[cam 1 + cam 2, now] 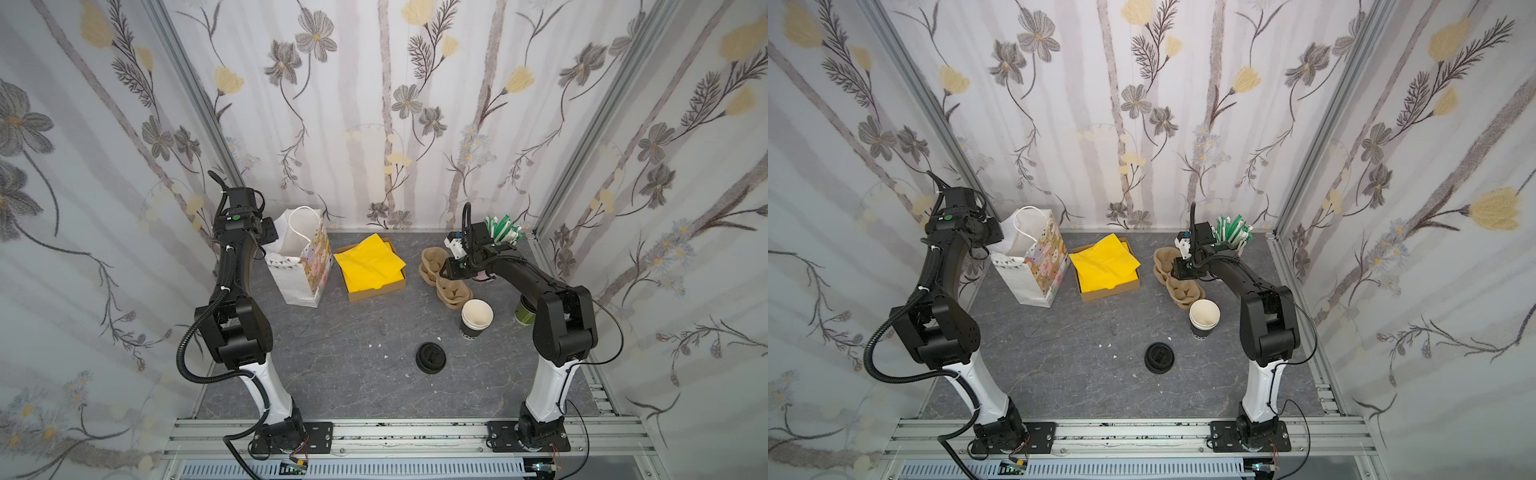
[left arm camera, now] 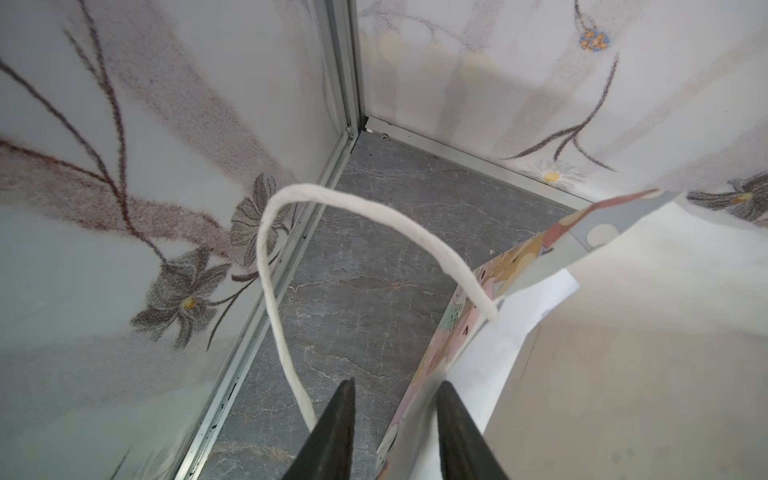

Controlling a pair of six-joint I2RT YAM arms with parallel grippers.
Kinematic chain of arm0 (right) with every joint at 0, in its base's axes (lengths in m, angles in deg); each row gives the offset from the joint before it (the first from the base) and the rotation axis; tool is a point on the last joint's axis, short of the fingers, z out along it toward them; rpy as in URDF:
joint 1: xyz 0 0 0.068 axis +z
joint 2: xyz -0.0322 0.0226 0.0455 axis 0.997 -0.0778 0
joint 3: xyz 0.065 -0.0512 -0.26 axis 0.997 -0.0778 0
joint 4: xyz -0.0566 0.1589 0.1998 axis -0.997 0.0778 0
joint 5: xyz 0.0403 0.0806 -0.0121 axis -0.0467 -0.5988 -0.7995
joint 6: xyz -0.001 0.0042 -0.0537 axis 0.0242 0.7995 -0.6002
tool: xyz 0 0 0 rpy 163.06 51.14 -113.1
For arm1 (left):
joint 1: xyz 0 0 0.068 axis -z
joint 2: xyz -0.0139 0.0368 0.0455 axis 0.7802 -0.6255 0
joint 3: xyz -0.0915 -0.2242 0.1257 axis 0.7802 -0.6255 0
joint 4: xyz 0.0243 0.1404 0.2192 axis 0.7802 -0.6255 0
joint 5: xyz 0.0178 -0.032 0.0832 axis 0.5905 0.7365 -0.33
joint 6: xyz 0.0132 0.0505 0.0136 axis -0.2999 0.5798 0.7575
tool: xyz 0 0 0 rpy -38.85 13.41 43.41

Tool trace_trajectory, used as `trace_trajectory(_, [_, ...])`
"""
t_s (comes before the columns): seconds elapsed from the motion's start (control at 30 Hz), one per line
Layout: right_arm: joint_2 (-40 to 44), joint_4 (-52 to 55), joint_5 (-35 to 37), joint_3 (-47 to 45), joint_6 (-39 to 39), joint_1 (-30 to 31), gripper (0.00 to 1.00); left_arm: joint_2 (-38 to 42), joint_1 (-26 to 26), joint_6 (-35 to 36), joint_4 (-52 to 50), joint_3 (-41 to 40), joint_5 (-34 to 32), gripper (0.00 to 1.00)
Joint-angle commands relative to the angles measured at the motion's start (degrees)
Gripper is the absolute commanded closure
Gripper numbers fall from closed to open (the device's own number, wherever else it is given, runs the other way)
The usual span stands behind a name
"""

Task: Pack a coffee takeout order
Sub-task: Pick up the takeout bag from the top-left of the table.

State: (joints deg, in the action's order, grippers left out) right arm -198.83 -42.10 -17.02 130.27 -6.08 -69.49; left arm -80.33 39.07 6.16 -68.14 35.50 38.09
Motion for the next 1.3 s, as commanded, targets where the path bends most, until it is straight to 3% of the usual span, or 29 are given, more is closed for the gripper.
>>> trace_trajectory(0.0, [-0.4, -0.84, -0.49, 0.37, -0.79, -0.13, 0.7, 0.91, -0.01, -0.03, -0.82, -0.95, 4.25, 0.75])
trace_trajectory(0.2, [-0.89, -0.73, -0.88, 0.61, -1.01, -0.16, 0.7, 1.91, 0.06, -1.18, -1.24, -2.45, 7.03, 0.81])
trace_trajectory(0.7, [-1.45, -0.94, -1.37, 0.37, -0.91, -0.01, 0.7, -1.0, 0.17, -9.53, -1.4, 2.02, 13.45, 0.78])
trace_trajectory(1.17, [-1.92, -1.22, -1.24, 0.45, -0.31, 0.12, 0.71, -2.29, 1.02, -12.26, -1.54, 3.04, 16.62, 0.9])
trace_trajectory(1.27, [-2.07, -1.18, -1.37, 0.77, -0.12, 0.1, 0.7, -2.6, 1.47, -12.07, -1.7, 2.95, 15.71, 0.97])
